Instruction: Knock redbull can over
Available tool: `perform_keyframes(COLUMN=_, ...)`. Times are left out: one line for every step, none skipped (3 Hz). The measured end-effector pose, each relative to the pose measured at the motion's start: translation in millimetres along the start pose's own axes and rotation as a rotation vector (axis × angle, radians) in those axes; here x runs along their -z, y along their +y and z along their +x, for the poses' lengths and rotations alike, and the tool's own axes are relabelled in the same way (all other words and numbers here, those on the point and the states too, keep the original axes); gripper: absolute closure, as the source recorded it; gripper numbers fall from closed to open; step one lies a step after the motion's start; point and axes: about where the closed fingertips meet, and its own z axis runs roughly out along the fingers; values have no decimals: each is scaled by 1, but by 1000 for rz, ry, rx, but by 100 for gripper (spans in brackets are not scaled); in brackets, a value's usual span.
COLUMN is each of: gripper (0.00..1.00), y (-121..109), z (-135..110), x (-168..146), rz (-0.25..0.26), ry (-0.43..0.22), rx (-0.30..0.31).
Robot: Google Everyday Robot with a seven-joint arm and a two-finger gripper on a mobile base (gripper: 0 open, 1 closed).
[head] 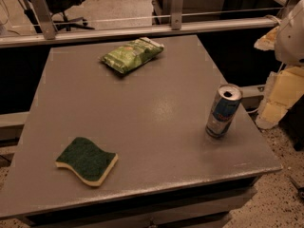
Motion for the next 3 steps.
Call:
perform_keyframes(gripper=0, y=4, z=12, x=-17, rz=-19, ry=-109, rx=-47)
perform_keyframes(gripper=0, y=12, z=10, x=-40, rz=-26, ry=-285, rx=-75)
perform_keyframes(gripper=0, y=15, z=3, x=-64, rz=-38, ry=-461, rx=-83)
